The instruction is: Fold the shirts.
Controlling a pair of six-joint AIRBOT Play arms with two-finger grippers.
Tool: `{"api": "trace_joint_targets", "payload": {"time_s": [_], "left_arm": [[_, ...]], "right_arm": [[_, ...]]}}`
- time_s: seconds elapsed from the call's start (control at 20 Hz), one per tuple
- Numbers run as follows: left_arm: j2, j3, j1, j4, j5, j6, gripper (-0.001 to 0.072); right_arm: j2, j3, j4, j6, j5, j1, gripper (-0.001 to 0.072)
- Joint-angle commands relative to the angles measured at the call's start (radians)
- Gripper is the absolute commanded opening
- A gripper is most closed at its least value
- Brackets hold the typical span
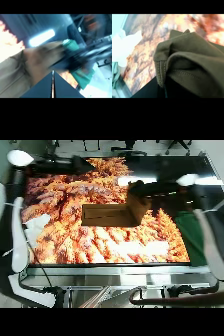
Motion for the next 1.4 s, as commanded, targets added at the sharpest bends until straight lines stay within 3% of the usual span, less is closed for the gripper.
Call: {"api": "trace_joint_targets", "payload": {"time_s": [0.0,0.1,0.2,0.25,0.3,0.4,0.65,0.95,1.15,1.35], "left_arm": [[0.086,-0.008,0.056,-0.046,-0.077,0.059,0.0013],[0.084,-0.009,0.032,-0.043,-0.106,0.081,0.0013],[0.081,-0.037,-0.006,-0.046,-0.113,0.103,0.0013],[0.081,-0.06,-0.023,-0.046,-0.109,0.119,0.0013],[0.081,-0.082,-0.037,-0.046,-0.101,0.134,0.0013],[0.08,-0.11,-0.046,-0.047,-0.063,0.144,0.0013],[0.081,-0.039,0.014,-0.054,-0.069,0.129,0.0013],[0.081,0.024,0.072,-0.054,-0.163,0.09,0.0013],[0.081,0.024,0.072,-0.053,-0.183,0.09,0.0013],[0.08,0.024,0.053,-0.053,-0.179,0.09,0.0014]], "right_arm": [[-0.116,0.001,0.016,-0.106,-0.534,0.349,0.002],[-0.222,0.005,0.035,-0.163,-0.832,0.511,0.0027],[-0.32,0.049,0.02,-0.254,-0.939,0.615,0.0051],[-0.348,0.078,0.021,-0.294,-0.932,0.638,0.0373],[-0.352,0.094,0.021,-0.32,-0.915,0.644,0.0614],[-0.323,0.121,0.02,-0.325,-0.809,0.614,0.0563],[-0.178,0.119,0.009,-0.27,-0.39,0.412,0.0562],[-0.138,0.114,-0.118,0.111,0.003,0.018,0.0562],[-0.183,0.061,-0.171,0.199,0.109,-0.154,0.0563],[-0.262,-0.008,-0.171,0.196,0.124,-0.126,0.0563]]}}
